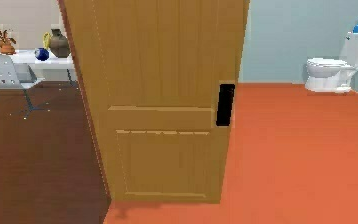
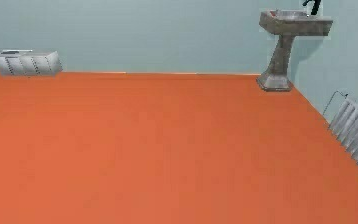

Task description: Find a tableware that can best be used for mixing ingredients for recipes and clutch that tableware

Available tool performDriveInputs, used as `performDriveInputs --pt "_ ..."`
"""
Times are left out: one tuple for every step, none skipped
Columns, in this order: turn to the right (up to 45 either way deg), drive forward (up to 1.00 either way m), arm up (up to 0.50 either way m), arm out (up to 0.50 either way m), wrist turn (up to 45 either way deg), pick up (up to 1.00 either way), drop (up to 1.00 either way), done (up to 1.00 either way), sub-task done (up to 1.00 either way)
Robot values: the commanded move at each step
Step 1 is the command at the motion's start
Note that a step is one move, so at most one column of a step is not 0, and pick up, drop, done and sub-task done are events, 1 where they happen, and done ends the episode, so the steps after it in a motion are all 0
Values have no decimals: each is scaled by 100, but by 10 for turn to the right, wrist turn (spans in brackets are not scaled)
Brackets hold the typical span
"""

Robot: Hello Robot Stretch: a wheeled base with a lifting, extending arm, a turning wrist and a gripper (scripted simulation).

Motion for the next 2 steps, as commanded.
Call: performDriveInputs --pt "-60 0 0 0 0 0 0 0 0" --pt "0 60 0 0 0 0 0 0 0"
